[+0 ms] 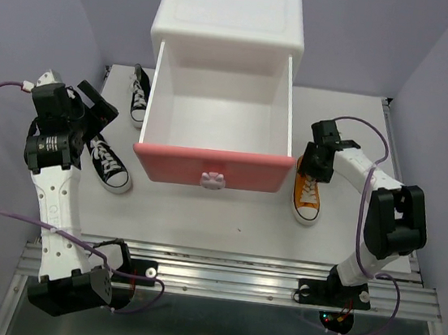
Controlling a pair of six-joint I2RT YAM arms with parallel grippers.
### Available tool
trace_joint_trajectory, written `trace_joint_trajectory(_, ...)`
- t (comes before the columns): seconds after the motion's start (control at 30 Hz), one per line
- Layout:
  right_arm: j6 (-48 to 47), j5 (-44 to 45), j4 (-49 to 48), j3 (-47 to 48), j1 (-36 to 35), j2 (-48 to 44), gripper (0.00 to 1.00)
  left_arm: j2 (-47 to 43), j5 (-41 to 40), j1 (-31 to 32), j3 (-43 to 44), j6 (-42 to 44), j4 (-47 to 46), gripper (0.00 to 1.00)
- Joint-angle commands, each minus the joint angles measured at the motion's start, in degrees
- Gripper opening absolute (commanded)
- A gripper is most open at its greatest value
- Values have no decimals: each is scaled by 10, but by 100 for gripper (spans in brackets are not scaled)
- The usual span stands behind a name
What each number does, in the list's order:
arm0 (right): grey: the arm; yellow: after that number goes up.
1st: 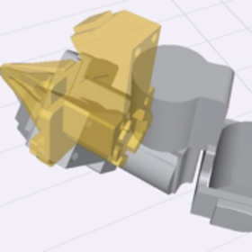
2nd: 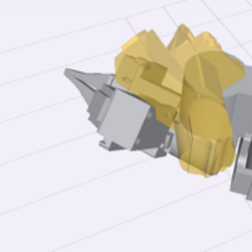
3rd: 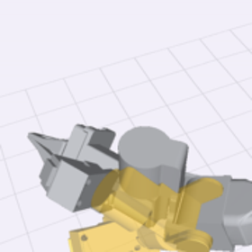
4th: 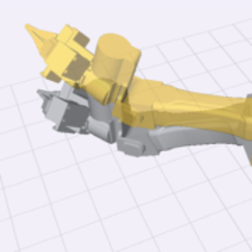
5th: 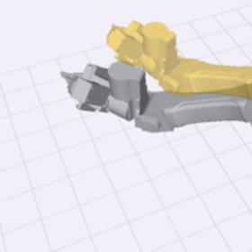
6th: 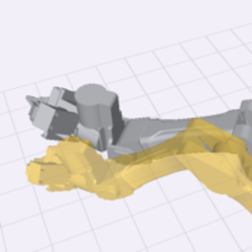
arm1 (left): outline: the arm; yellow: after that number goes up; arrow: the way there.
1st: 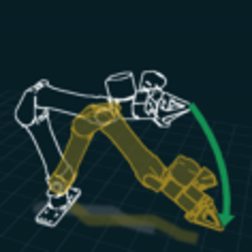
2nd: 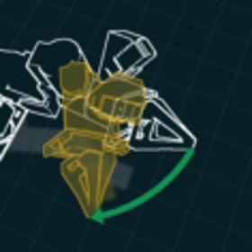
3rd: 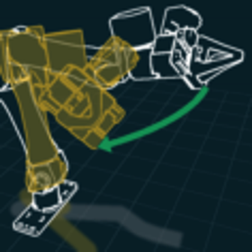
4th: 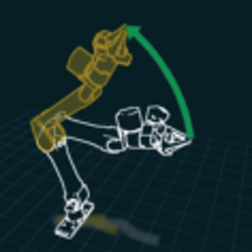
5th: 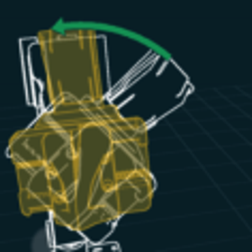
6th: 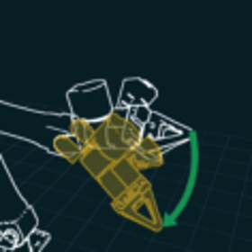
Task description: Place and organize the shoes in the shoe cabinet
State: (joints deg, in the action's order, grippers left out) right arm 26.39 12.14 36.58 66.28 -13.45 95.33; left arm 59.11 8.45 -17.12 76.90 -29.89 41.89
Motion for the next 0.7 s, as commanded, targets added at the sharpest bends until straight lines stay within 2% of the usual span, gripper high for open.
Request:
trace_joint_trajectory(0.0, -11, -8, -11, 10, 4, 8, 45, -5, -8, -2, -2, 13, -12, 99)
trace_joint_trajectory(0.07, -15, -13, -9, 10, 4, 12, 35, -2, -8, -2, -2, 14, -11, 99)
trace_joint_trajectory(0.13, -22, -18, -5, 12, 4, 13, 30, -1, -8, -2, -2, 15, -11, 99)
trace_joint_trajectory(0.2, -26, -19, -5, 12, 4, 14, 14, 0, -9, -2, -1, 15, -11, 99)
trace_joint_trajectory(0.23, -31, -22, -2, 15, 4, 14, 1, 2, -9, -2, -1, 15, -12, 99)
trace_joint_trajectory(0.37, -26, -24, 2, 41, 4, -5, 1, 7, -9, -2, 4, 15, -10, 99)
trace_joint_trajectory(0.47, -14, 10, 2, 74, 4, -50, 1, 14, -11, -2, 11, 19, -8, 99)
trace_joint_trajectory(0.67, 9, 53, 15, 177, 4, -127, 1, 24, 2, -2, 3, 11, -15, 99)
